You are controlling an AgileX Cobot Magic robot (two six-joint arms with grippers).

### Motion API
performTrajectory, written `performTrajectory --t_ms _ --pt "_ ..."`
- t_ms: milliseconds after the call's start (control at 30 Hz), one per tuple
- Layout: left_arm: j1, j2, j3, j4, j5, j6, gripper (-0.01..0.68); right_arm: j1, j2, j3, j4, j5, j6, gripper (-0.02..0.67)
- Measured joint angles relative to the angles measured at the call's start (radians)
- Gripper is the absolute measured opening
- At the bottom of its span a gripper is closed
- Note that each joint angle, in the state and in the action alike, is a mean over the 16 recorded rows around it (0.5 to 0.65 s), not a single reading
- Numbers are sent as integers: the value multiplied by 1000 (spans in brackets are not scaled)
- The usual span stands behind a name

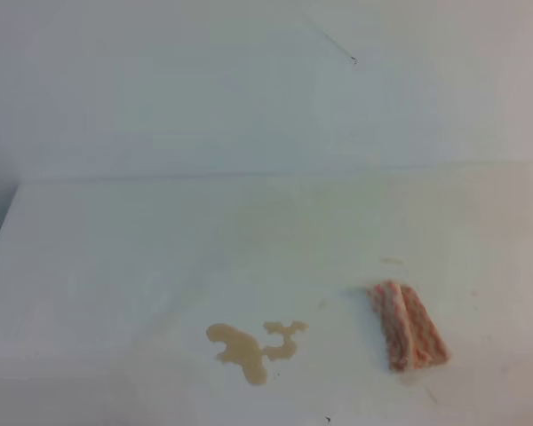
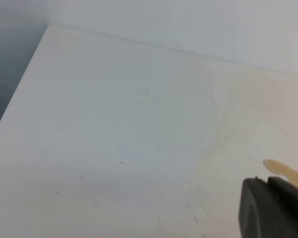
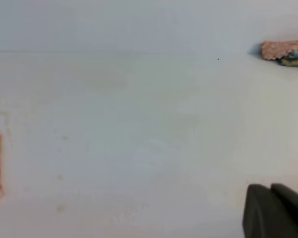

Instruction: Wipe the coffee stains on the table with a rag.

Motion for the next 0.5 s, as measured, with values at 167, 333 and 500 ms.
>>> performTrajectory --t_ms 167,333,500 --pt "0 0 0 0 0 0 1 0 1 0 -1 0 0 -4" --pt "0 0 0 0 0 0 1 0 2 0 -2 0 0 -4" --pt "0 0 0 0 0 0 1 0 4 0 -3 0 0 -4"
